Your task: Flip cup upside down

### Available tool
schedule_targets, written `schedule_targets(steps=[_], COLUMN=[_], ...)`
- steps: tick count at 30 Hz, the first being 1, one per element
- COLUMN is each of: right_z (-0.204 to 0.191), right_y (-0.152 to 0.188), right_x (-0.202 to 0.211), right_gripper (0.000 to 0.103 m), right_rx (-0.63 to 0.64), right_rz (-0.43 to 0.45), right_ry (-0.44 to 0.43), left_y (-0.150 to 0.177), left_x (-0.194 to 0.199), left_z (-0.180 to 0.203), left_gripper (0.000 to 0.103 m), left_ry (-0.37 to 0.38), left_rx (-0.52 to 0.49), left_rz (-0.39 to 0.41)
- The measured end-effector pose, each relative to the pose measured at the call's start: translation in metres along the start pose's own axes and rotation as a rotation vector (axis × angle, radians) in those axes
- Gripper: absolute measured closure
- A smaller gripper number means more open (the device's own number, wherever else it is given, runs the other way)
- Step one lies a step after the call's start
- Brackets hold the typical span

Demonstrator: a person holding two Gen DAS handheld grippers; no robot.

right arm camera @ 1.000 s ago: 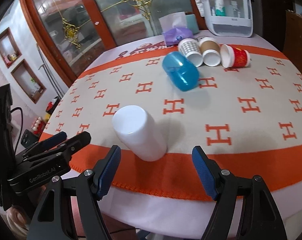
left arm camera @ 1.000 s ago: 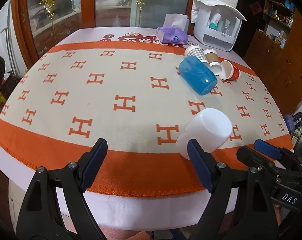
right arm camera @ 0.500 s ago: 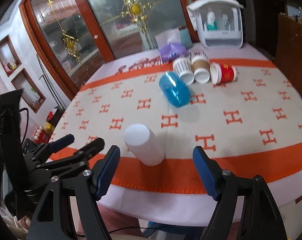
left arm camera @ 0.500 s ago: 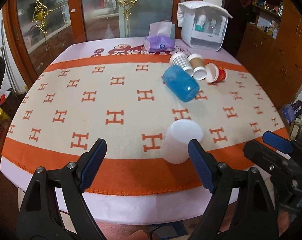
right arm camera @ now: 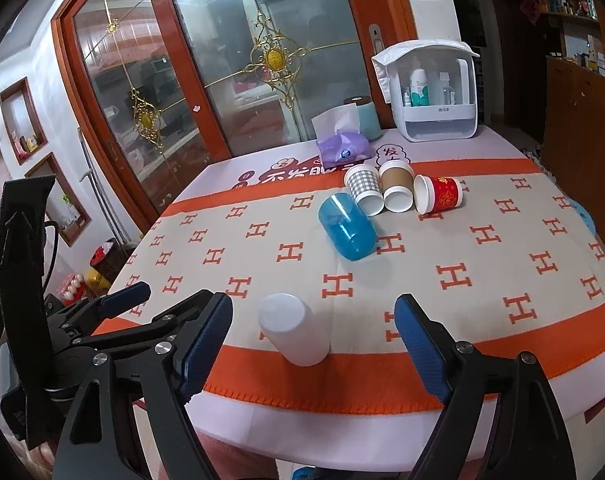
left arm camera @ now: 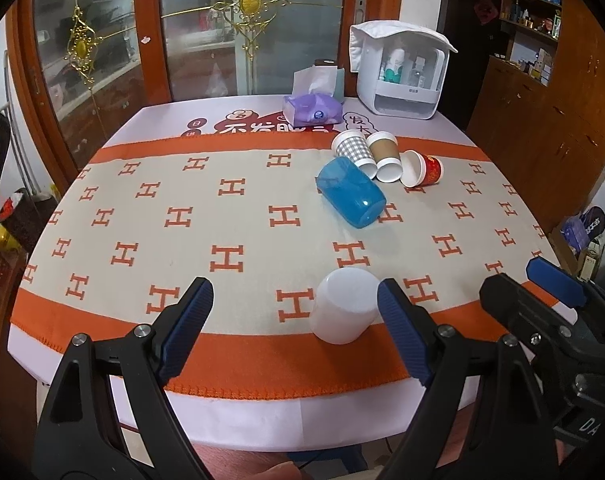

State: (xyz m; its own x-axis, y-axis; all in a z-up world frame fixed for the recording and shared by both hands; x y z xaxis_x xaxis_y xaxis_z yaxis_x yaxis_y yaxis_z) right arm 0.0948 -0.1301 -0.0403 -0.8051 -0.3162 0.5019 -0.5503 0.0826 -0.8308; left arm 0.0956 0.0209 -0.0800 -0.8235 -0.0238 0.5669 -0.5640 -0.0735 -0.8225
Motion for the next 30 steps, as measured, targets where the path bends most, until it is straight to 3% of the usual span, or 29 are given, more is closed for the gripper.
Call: schedule_targets(steps=[30], right_z=[-0.001], right_y=[-0.001], right_x=[-0.015], right_gripper=[0.018], right_rx=[-0.009], right_rz=[-0.003], right_ry=[0.003], left_y=[-0.002], left_x=[-0.004], left_z=[-0.006], left_gripper=[0.021], left_ry=[-0.046], left_rx=[0.006], left_rz=[0.0])
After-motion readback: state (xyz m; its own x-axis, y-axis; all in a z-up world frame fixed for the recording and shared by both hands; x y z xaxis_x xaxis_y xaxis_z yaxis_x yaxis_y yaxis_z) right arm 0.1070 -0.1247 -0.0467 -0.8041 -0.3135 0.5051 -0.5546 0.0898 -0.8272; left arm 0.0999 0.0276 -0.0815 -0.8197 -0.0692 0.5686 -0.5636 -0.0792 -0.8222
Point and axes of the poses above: each gripper's, at about its wrist camera, not at the fingertips, and x roughly against the way its jaws point, z to its right, y to its underside, the point moved 9 cm from there along -x, roughly the way its jaws point, and after that the axes turned 12 degrees about z, right-handed, at the moved point
